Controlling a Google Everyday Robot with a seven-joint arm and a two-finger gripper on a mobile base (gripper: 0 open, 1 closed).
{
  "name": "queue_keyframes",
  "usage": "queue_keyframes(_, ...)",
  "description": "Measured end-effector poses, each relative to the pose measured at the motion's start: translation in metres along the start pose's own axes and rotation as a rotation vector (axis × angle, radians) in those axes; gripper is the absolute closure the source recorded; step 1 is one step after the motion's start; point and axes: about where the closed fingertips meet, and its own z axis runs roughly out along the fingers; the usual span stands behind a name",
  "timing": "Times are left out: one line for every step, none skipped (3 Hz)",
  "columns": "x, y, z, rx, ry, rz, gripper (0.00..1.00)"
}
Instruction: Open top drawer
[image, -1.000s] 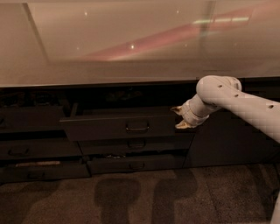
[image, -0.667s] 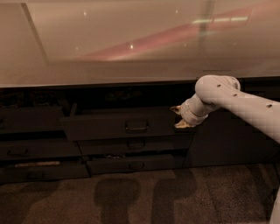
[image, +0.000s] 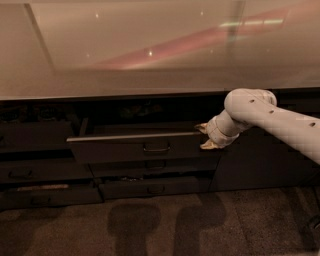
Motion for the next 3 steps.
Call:
queue_keyframes(-0.005, 0.012, 0.002, -0.003, -0.012, -0.014, 1.0)
queue_keyframes(-0.006, 0.01, -0.002, -0.003, -0.012, -0.014, 1.0)
queue_keyframes(-0.012, 0.028, 0.001, -0.002, -0.016, -0.029, 1.0)
